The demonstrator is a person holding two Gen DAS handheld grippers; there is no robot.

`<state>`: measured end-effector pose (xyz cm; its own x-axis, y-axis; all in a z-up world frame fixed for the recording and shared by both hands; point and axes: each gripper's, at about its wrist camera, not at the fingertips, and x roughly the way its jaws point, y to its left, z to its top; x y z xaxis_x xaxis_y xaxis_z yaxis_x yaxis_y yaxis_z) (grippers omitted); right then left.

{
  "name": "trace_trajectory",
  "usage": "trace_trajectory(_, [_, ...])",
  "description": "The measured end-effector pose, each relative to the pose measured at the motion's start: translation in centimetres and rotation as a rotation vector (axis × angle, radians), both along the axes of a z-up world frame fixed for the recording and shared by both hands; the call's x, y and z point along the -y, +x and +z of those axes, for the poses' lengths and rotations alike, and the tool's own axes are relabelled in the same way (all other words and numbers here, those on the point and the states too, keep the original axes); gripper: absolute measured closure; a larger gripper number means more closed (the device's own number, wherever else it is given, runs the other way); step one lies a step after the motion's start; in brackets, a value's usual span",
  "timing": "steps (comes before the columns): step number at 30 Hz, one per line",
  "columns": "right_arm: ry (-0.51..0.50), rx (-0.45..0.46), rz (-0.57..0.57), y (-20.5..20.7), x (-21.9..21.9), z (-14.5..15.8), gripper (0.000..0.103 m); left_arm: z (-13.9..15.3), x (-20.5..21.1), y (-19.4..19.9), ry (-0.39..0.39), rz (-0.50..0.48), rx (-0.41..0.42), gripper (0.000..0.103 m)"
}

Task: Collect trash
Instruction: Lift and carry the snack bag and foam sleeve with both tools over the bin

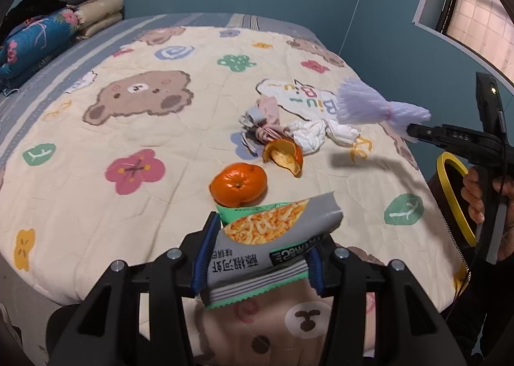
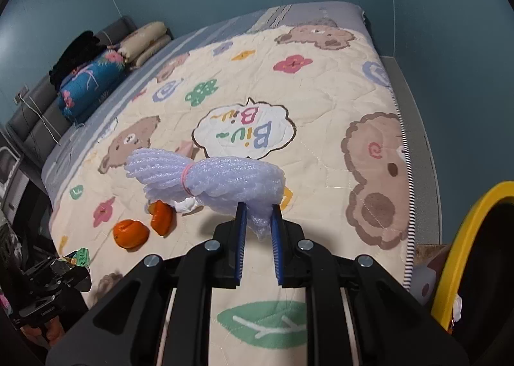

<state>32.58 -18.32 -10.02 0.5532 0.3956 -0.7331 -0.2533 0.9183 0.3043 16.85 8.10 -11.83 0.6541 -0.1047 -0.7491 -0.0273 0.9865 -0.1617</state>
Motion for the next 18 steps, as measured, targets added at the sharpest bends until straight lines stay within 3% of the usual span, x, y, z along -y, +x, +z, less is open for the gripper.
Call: trace_trajectory(18, [0.097,0.13,-0.103,-7.8,6.4,6.0,0.089,6.3,-1.2,-3.1,0.04,0.054,0.181,0.058])
